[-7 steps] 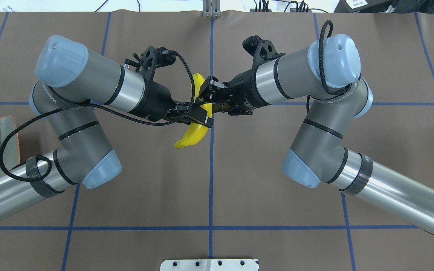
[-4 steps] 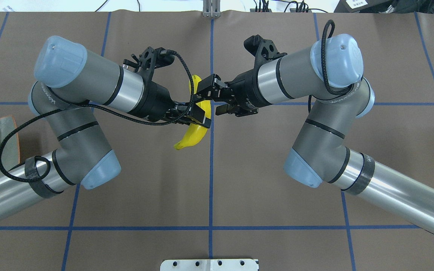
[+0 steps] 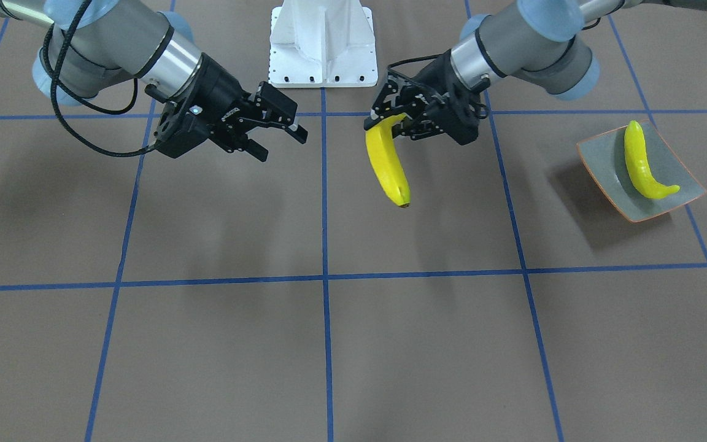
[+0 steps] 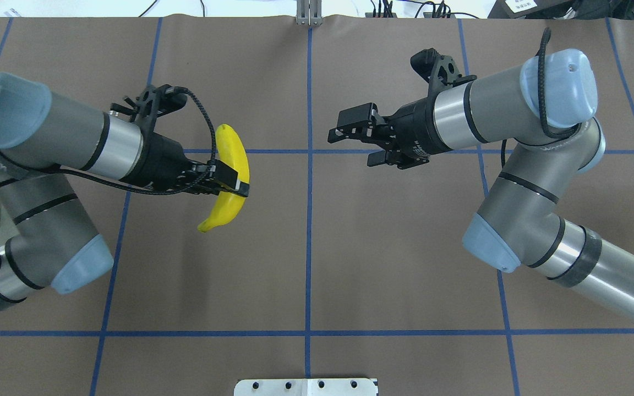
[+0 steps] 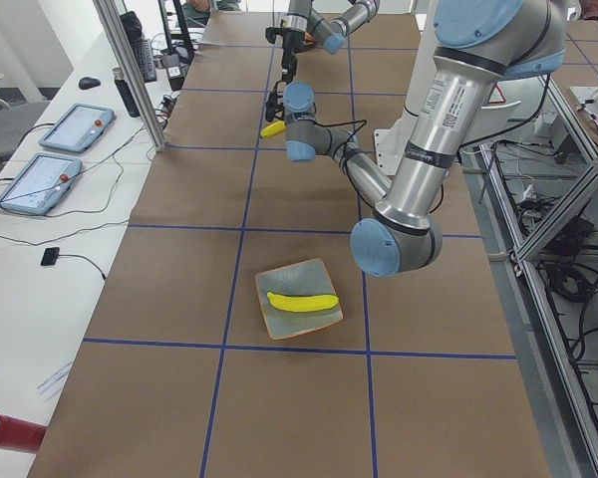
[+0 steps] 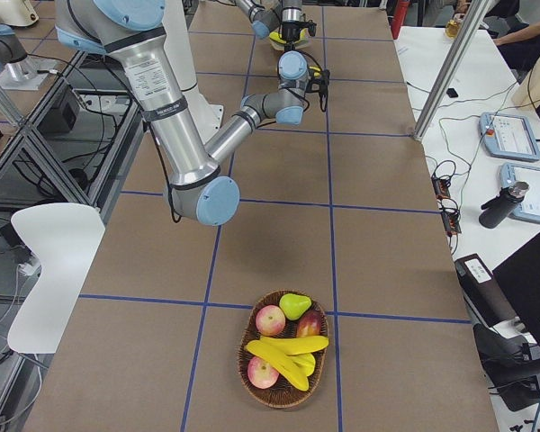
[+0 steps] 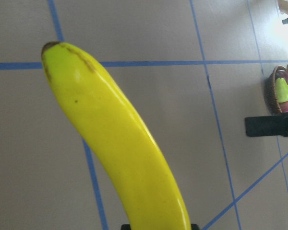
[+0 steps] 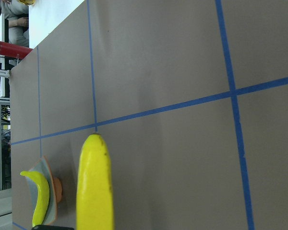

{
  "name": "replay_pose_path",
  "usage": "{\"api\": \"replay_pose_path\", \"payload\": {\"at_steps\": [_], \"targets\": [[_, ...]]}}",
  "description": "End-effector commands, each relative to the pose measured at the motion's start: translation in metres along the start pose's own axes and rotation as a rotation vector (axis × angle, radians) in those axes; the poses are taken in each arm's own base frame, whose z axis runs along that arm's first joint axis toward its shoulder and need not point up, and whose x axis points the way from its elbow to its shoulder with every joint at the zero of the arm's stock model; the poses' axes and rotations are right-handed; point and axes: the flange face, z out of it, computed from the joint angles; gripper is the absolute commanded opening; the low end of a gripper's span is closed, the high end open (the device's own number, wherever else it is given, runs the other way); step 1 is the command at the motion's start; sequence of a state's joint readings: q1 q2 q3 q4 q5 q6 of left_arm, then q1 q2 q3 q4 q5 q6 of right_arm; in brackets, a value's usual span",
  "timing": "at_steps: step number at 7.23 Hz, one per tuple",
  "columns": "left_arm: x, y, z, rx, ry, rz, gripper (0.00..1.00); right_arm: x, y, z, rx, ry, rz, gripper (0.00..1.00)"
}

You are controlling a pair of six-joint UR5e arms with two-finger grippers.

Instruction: Transfer all bananas from basket to plate

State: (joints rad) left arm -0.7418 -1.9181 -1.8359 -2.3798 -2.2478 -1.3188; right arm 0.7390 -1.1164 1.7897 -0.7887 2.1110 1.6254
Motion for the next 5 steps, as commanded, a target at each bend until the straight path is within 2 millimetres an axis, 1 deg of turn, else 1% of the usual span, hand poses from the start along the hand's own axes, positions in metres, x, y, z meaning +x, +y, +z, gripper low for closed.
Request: {"api": "replay_pose_path", "payload": {"at_steps": [1,2,3,4,5], "targets": [[-0.091,-0.001,-0.068,0.068,-0.141,-0.126,0.00,0.043,-0.021,-0.014,0.052,0.059,0.015,1.00],[-0.138,0.013,-0.083,0.077,-0.211,-0.180,0.00,0.052,-0.023,-0.015,0.067,0.072,0.015,1.00],[-0.189,0.032,-0.100,0.072,-0.299,-0.122,0.00,0.054,-0.024,-0.014,0.070,0.076,0.017,1.00],[-0.236,0.041,-0.136,0.081,-0.379,-0.042,0.00,0.061,-0.025,-0.013,0.081,0.087,0.022,1.00],[-0.262,0.047,-0.151,0.071,-0.453,-0.024,0.00,0.062,-0.025,-0.013,0.085,0.088,0.023,1.00]]}}
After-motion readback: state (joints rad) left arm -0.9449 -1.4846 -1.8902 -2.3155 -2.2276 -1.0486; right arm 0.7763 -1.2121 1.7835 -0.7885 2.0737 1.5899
